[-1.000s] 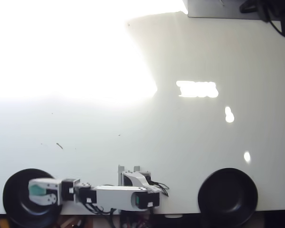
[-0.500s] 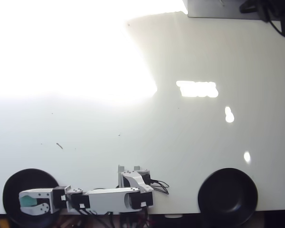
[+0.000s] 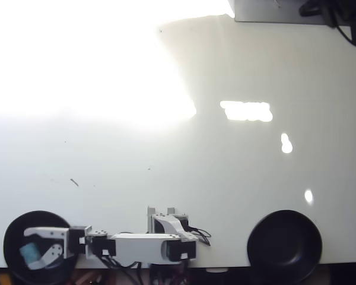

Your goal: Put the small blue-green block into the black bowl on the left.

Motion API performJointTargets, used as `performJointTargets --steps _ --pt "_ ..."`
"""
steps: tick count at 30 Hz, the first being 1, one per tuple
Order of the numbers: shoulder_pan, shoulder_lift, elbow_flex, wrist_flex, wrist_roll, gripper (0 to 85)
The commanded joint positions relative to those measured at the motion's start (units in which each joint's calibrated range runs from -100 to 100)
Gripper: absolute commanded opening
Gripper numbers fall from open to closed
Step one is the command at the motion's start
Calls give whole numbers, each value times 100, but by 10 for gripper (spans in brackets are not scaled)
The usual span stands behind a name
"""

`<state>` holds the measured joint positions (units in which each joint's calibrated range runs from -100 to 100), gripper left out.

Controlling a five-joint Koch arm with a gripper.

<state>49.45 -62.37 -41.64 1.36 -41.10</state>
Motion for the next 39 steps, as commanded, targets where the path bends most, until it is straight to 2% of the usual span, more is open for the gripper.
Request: performJointTargets --steps 1,5,12,15,19,24,30,39 --pt "-210 -495 163 -99 298 488" --pt "-664 -1117 -115 -261 830 497" --pt "-1734 -2563 -900 -918 1651 488" --pt "-2232 -2927 -1085 -1121 2261 482" --pt "-2779 -3323 -1298 -1729 2901 464" --pt "-3404 -3559 -1741 -1858 3600 464" --pt "-4166 -3720 -2462 -1834 4000 465" --pt "-5328 -3720 -3895 -1664 4059 480"
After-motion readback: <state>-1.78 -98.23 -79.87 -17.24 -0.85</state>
